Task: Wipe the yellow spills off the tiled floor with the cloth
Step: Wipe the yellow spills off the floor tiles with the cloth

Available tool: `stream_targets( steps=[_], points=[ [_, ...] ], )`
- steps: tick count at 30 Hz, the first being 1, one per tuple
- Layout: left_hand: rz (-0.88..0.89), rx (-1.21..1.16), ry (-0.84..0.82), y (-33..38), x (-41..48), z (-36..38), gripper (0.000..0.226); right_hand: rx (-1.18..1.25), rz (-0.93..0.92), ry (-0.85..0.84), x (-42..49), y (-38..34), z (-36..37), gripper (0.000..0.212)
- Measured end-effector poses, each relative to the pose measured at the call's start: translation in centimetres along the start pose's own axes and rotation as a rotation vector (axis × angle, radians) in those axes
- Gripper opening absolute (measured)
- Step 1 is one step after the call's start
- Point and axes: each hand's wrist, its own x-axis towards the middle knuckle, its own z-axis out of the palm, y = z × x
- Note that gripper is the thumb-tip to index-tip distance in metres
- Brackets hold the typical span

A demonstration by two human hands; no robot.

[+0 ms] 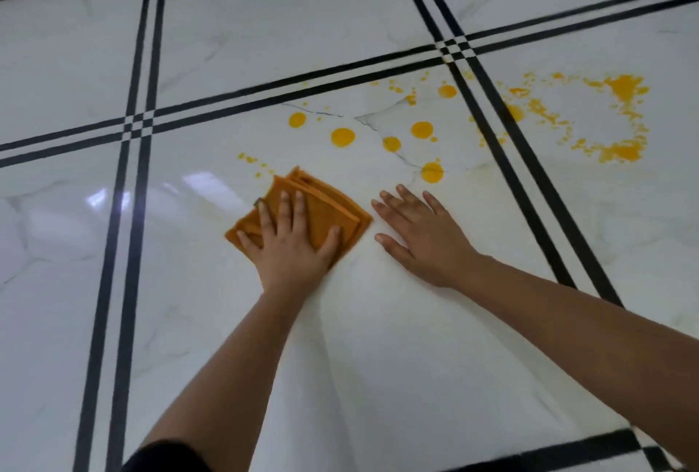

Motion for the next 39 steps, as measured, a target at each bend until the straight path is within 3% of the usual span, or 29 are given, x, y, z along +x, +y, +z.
stream_targets(
  steps=[3,8,12,16,21,25,30,33,35,39],
  points=[
    [0.129,0.037,-0.034,-2.4,0.3,-0.2,0.085,-0.053,-0.09,0.002,3.6,-1.4,0.2,0.075],
    [-0.188,-0.081,0.025,-5.7,7.8,-1.7,0.082,-0.066,-0.111,0.018,7.9,-2.6,1.2,0.075],
    [0.063,0.002,-0.009,-7.1,6.5,-1.2,0.086,-0.003,-0.094,0.018,9.3,-3.6,2.0,0.071],
    [-0.065,-0.059,0.018,-8.1,10.0,-2.1,0.086,0.028,-0.068,0.022,9.3,-3.9,2.2,0.067],
    [0.103,0.001,-0.024,-8.1,7.1,-1.4,0.084,0.022,-0.072,0.036,9.4,-3.7,2.4,0.062],
    [-0.081,-0.063,-0.002,-8.2,9.1,-1.8,0.083,0.034,-0.058,0.0,9.2,-3.7,2.2,0.071],
    [-0.131,-0.137,-0.038,-5.0,1.7,-2.2,0.079,0.166,0.035,-0.068,5.7,-4.9,0.6,0.078],
    [-0.402,-0.4,0.055,-4.0,1.5,-4.4,0.07,0.235,0.078,-0.116,1.9,-5.2,-0.7,0.091],
    [-0.612,-0.375,-0.023,-3.6,3.2,-5.5,0.06,0.256,0.106,-0.146,-0.4,-5.1,-1.6,0.094],
    [-0.659,-0.313,-0.259,-2.2,4.4,-9.6,0.021,0.308,0.193,-0.159,-3.8,-5.3,-5.1,0.086]
  ],
)
